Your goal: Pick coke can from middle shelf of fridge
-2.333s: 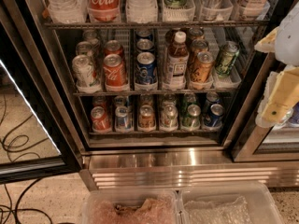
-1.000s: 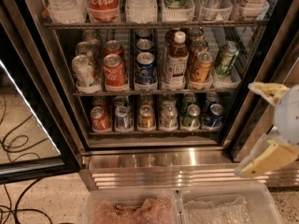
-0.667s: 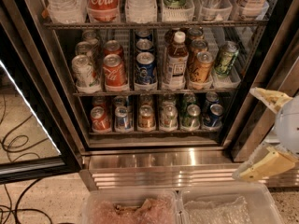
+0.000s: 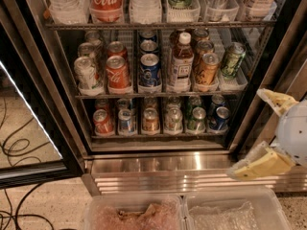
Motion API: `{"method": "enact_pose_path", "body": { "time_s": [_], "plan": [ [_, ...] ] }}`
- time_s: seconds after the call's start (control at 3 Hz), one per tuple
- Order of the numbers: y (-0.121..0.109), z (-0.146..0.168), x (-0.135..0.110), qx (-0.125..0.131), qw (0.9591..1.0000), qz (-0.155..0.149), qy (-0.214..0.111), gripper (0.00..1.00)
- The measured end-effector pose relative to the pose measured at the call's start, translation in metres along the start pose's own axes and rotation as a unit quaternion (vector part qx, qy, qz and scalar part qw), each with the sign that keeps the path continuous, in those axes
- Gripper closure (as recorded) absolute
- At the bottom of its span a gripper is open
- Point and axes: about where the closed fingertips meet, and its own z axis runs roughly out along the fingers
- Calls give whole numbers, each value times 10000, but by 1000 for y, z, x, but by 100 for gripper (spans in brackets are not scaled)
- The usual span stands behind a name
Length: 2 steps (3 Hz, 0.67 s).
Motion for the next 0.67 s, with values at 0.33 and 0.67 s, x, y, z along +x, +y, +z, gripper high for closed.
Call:
{"method": "enact_pose_path", "body": {
  "time_s": [0.33, 0.67],
  "plan": [
    [16, 24, 8, 402, 9956, 737, -404, 0],
    [17, 46, 17, 950, 9867, 1066, -771, 0]
  ]
}}
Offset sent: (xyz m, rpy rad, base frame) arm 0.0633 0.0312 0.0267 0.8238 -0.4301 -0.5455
